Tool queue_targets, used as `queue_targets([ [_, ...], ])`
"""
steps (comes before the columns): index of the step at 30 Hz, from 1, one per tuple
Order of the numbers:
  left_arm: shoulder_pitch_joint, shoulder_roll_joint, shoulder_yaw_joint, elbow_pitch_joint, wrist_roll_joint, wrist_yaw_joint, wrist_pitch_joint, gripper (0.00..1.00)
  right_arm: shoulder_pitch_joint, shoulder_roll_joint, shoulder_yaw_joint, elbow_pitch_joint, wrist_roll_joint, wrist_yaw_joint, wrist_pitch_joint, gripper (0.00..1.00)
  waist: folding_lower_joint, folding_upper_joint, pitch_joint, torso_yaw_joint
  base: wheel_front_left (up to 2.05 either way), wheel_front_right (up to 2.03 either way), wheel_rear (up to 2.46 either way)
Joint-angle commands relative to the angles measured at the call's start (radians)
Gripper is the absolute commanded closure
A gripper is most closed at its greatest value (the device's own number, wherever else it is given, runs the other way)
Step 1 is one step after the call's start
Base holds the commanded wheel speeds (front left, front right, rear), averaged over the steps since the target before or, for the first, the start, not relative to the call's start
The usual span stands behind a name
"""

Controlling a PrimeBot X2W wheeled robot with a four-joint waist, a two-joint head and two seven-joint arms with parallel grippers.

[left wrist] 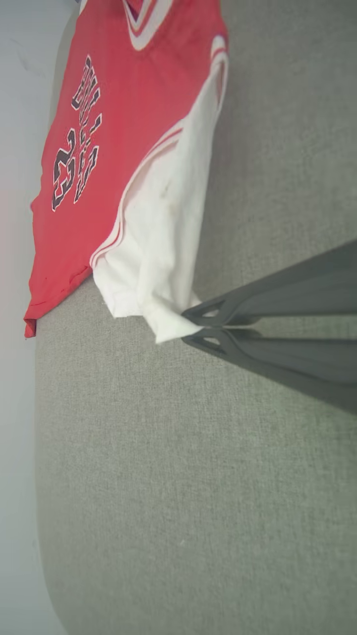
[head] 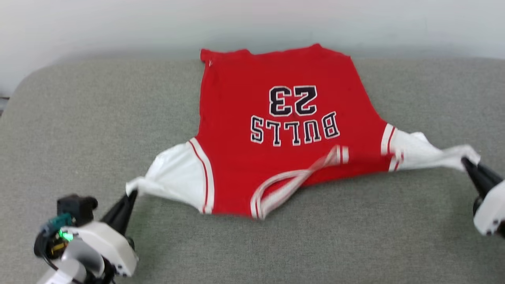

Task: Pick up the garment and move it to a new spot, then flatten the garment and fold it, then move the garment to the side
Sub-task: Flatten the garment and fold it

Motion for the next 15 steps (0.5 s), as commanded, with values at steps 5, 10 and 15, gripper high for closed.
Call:
queue_targets([
  [5, 0.100, 0.013, -0.012, -0.017, -0.028, 0.014, 0.024, 1.00, 0.113, -0.058, 0.064, -0.037, 0.014, -0.002, -0.011, 1.00, 0.0003, -0.0001, -0.063, -0.008, 0.00, 0.00, 0.00],
  [10, 0.169, 0.033, -0.008, -0.040, -0.053, 0.024, 0.036, 1.00, 0.176, -0.087, 0.098, -0.056, 0.056, -0.002, 0.029, 1.00, 0.0003, -0.0001, -0.102, -0.016, 0.00, 0.00, 0.00],
  [15, 0.268, 0.079, 0.004, -0.097, -0.096, 0.036, 0.072, 1.00, 0.260, -0.129, 0.114, -0.095, 0.145, -0.002, 0.116, 1.00, 0.0003, -0.0001, -0.135, -0.023, 0.00, 0.00, 0.00],
])
